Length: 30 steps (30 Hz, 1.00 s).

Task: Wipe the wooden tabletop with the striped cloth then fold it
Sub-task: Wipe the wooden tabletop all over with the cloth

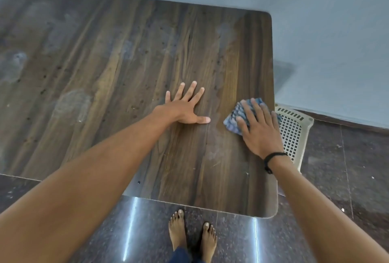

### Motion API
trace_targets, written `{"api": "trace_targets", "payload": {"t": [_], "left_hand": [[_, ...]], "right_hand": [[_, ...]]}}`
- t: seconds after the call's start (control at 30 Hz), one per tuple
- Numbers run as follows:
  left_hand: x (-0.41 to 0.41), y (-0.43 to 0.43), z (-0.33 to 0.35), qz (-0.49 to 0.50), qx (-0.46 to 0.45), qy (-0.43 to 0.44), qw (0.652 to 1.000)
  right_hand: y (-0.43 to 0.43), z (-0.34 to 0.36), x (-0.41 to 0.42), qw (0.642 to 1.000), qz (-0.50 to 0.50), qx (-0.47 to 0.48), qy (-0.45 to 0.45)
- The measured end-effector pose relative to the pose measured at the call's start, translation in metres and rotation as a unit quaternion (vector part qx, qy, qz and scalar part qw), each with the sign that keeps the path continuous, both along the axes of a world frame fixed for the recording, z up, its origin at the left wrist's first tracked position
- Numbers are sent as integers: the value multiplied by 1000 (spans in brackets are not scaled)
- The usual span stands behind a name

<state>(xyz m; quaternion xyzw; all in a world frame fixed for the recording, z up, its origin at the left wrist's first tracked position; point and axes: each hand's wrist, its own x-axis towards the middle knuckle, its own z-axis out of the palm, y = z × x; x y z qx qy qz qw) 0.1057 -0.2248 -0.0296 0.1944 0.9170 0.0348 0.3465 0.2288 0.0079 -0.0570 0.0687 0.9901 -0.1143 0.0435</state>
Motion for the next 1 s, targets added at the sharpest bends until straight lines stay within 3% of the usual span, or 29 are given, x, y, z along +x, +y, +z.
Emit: {"api": "trace_targets", "payload": {"t": [0.07, 0.17, 0.3, 0.43, 0.47, 0.57, 0.7, 0.73, 0.83, 0.93, 1.0], "left_hand": [[-1, 1, 0, -9, -11, -3, 1000], [-1, -2, 7, -29, -21, -17, 999], [5, -10, 15, -37, -26, -34, 998], [8, -8, 14, -29, -9, -14, 999], [7, -8, 14, -27, -9, -11, 1000], [5, -9, 14, -31, -31, -9, 999], [4, -5, 13, -37, -45, -5, 998], [3, -5, 12, -38, -50, -3, 998], [0, -6, 11, -40, -65, -11, 997], [0, -2, 8, -44, -76, -11, 996], [-1, -2, 6, -40, -81, -11, 996]], "right_hand": [[-15, -2, 6, 1000, -20, 8, 7], [-15, -6, 19, 998, 63, 10, 2], [-9, -5, -5, 999, -47, -4, 15], [-20, -7, 25, 995, 99, 1, 11], [-11, -6, 22, 996, 92, 8, 15], [-13, -1, 8, 998, -53, -5, 28], [-27, -4, 36, 993, 115, 8, 17], [-14, -4, 31, 994, 108, 10, 17], [-6, -3, 18, 998, -44, -4, 34], [-24, -7, 49, 996, 81, 10, 24], [-12, -7, 49, 996, 78, 9, 29]]}}
